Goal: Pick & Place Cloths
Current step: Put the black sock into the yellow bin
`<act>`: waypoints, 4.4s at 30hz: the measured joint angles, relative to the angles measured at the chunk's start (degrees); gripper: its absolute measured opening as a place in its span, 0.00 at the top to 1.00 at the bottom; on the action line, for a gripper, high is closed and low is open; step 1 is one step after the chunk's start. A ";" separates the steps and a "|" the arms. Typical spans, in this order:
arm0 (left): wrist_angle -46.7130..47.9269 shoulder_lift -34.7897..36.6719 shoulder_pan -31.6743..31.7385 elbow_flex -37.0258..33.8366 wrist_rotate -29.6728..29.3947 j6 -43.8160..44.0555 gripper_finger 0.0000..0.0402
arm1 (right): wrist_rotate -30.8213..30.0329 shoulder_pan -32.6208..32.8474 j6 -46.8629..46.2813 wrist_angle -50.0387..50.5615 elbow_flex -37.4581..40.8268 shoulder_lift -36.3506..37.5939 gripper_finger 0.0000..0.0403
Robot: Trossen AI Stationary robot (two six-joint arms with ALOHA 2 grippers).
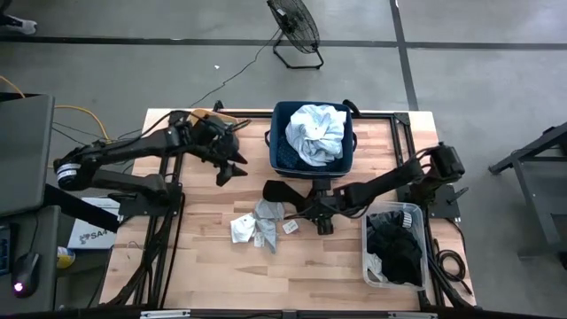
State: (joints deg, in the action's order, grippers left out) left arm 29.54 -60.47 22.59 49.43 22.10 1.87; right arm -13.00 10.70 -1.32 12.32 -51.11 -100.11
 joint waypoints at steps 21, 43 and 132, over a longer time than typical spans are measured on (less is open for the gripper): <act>-2.91 -0.02 -2.75 0.00 -2.35 2.49 0.44 | 10.07 -2.51 -11.01 5.64 -0.22 -1.41 0.66; -3.36 -0.04 -2.75 0.00 -2.30 3.17 0.44 | 9.58 3.25 -20.10 1.85 0.17 8.12 0.98; -49.53 -14.16 -20.76 -0.06 -9.66 -15.07 0.14 | -2.11 -1.88 4.42 -46.07 -0.02 15.27 0.98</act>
State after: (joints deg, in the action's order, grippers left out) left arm -19.99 -74.63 1.83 49.37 12.44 -13.20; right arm -15.11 8.82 3.09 -33.76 -51.13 -84.84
